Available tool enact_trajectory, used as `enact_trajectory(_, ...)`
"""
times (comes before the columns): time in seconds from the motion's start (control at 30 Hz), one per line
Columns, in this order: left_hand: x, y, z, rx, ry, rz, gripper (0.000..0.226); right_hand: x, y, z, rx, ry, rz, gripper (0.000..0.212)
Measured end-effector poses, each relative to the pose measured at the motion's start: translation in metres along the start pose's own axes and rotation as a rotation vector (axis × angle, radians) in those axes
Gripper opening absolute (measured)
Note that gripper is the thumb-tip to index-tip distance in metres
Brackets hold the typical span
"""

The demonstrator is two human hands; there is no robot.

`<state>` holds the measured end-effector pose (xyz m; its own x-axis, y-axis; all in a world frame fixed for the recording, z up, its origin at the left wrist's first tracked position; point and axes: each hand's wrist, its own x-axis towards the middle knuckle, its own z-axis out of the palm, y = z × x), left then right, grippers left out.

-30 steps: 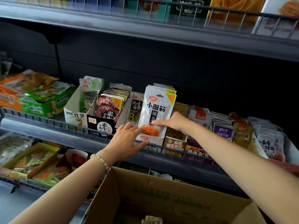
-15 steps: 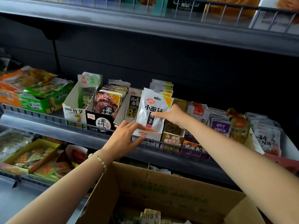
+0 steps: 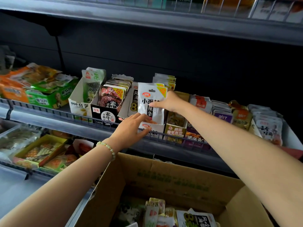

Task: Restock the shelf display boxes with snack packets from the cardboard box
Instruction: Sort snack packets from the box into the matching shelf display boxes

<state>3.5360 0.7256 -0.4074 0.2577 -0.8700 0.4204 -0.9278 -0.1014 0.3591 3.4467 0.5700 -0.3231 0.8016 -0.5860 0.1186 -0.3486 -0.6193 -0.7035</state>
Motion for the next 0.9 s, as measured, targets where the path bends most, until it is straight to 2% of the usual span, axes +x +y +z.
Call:
enact_trajectory(0.1, -0.001, 0.001, 0.001, -0.022, 0.012, -0.017, 0.035, 0.001, -0.006, 0.002, -0.014, 0.01, 0.011, 0.034)
enact_trajectory(0.2, -0.007, 0.007, 0.003, -0.094, 0.016, -0.043, 0.036, -0.006, 0.004, -0.003, 0.089, 0.021, 0.062, 0.055)
enact_trajectory(0.3, -0.017, 0.017, 0.001, -0.102, -0.02, -0.064, 0.04, -0.028, 0.019, -0.015, 0.147, 0.108, 0.083, 0.077)
enact_trajectory(0.43, -0.046, 0.039, -0.004, -0.092, -0.113, -0.076, 0.047, -0.088, 0.039, -0.032, 0.194, 0.103, 0.008, 0.063)
enact_trajectory(0.53, -0.079, 0.056, 0.004, -0.132, -0.198, -0.088, 0.047, -0.15, 0.063, -0.03, 0.097, 0.005, -0.03, 0.046)
enact_trajectory(0.67, -0.123, 0.076, 0.038, -0.055, -0.365, -0.098, 0.054, -0.227, 0.111, 0.003, 0.086, -0.24, 0.06, 0.03)
enact_trajectory(0.77, -0.147, 0.078, 0.074, -0.033, -0.557, -0.09, 0.048, -0.265, 0.159, 0.039, -0.029, -0.329, 0.168, 0.032)
enact_trajectory(0.83, -0.158, 0.072, 0.097, -0.011, -0.671, -0.126, 0.049, -0.28, 0.183, 0.058, -0.091, -0.417, 0.269, 0.043)
enact_trajectory(0.9, -0.163, 0.067, 0.115, -0.018, -0.758, -0.164, 0.052, -0.283, 0.198, 0.07, -0.234, -0.576, 0.326, 0.056)
